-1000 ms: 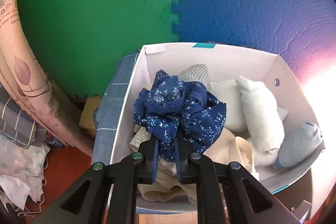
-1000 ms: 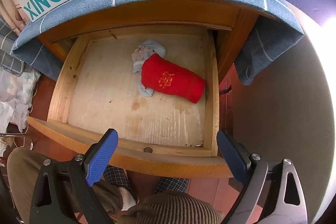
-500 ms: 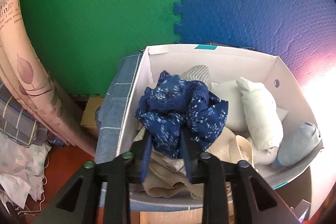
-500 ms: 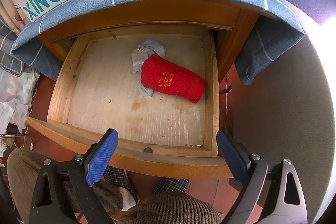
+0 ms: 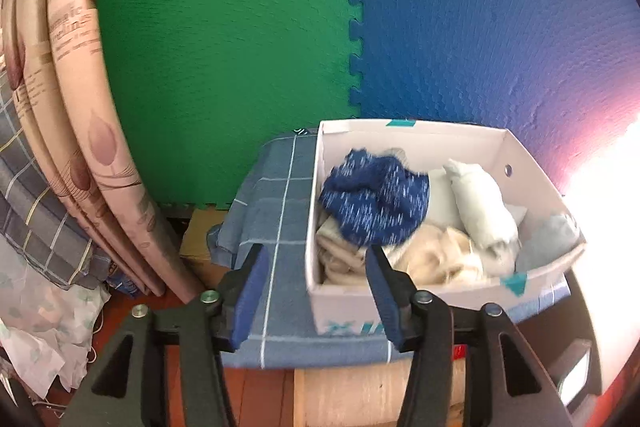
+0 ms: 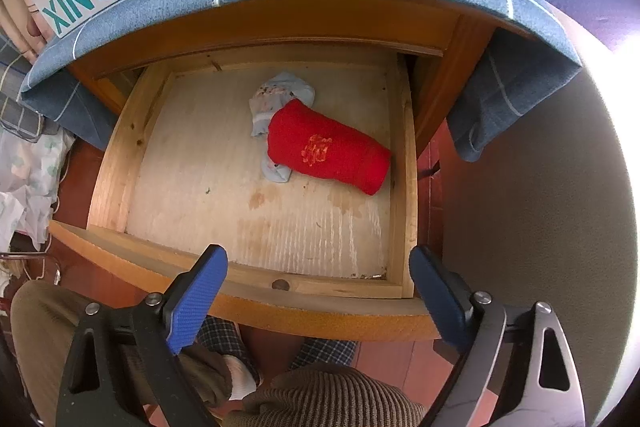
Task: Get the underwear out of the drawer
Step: 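Lower the navy underwear into the box and open the left tool, then reach into the drawer and grasp the red knit item with the right tool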
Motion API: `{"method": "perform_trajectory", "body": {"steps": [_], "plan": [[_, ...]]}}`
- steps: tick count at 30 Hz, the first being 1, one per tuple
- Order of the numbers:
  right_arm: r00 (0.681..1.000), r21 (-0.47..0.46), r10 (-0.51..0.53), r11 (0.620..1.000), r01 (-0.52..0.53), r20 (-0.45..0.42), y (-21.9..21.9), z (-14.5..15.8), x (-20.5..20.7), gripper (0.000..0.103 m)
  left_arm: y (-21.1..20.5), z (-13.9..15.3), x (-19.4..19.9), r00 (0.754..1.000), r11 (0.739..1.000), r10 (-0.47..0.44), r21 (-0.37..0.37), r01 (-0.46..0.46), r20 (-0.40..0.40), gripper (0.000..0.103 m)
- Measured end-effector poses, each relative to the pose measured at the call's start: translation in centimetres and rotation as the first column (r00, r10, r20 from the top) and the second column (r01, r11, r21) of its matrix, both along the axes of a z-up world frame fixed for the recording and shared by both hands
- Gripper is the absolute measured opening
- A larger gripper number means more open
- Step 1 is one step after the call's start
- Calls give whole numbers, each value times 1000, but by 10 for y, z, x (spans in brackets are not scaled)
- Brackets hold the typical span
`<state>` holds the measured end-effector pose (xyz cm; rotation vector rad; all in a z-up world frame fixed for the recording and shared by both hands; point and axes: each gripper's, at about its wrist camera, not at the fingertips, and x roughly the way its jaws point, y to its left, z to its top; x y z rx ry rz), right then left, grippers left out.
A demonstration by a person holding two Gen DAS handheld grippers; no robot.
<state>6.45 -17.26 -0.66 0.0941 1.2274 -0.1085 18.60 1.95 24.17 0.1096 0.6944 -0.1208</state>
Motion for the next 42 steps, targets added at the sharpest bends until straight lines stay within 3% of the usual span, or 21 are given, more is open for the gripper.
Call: {"method": "perform_trajectory", "body": {"steps": [8, 14, 18, 22, 26, 31, 42], "plan": [[1000, -11, 10, 1000, -10, -4, 2, 0, -1, 89, 23, -36, -46, 999, 1000, 16, -15, -17, -42, 53], [998, -42, 47, 998, -48, -28, 8, -1, 3, 88, 30, -102, -65, 985, 998, 51, -21, -55, -165, 55], [992, -75, 127, 989, -128, -26, 16, 3, 12, 88, 38, -143, -69, 966, 994, 98, -21, -106, -239, 55], [964, -165, 262, 950, -265, -41, 28, 4, 31, 88, 44, -165, -73, 955, 989, 126, -42, -142, -268, 55], [916, -180, 381, 899, -398, -122, 36, -12, 50, 70, 46, -180, -75, 954, 988, 145, -20, -156, -263, 55], [850, -240, 484, 818, -523, -205, 44, -36, 65, 65, 54, -194, -71, 949, 988, 126, -44, -145, -290, 55], [743, -317, 576, 673, -668, -341, 48, -86, 86, 64, 64, -216, -60, 911, 981, 120, -93, -170, -394, 55]]}}
